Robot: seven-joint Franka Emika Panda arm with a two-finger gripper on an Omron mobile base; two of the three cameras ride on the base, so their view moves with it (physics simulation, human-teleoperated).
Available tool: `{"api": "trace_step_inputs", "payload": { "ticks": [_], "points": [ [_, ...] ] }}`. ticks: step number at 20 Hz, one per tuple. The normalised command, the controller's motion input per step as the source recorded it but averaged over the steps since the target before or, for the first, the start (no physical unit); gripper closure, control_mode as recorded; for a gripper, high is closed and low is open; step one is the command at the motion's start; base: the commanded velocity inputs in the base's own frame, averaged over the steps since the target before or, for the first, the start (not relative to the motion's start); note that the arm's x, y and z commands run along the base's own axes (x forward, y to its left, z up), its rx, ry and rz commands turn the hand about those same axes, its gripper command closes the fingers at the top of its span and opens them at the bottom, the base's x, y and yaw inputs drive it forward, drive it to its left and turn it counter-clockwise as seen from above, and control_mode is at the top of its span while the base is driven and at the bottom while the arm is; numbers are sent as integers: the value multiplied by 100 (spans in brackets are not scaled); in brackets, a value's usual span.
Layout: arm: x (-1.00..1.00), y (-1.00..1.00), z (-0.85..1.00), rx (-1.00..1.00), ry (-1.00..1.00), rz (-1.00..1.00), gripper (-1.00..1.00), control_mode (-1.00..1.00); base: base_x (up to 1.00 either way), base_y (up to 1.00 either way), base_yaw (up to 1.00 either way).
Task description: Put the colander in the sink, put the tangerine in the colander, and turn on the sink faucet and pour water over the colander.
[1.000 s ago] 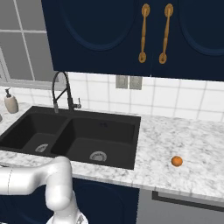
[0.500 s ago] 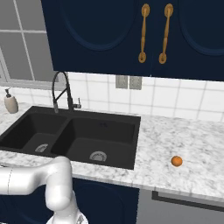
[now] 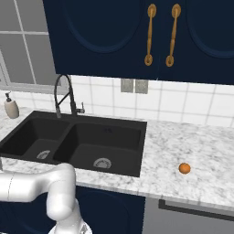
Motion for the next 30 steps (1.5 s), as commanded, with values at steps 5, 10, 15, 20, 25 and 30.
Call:
{"api": "trace_step_inputs", "payload": {
  "ticks": [5, 10, 15, 20, 25, 30],
  "points": [
    [0, 0, 0, 0, 3, 2, 100, -100, 0, 0, 0],
    [-13, -5, 1, 0, 0, 0, 100, -100, 0, 0, 0],
    [-32, -48, 9, 2, -2, 0, 100, -100, 0, 0, 0],
    [-52, -80, 23, 14, -9, -8, 100, -100, 0, 0, 0],
    [-40, -91, 12, 16, -13, -13, 100, -100, 0, 0, 0],
    [-13, -66, 7, 4, -12, -22, 100, -100, 0, 0, 0]
  ]
}}
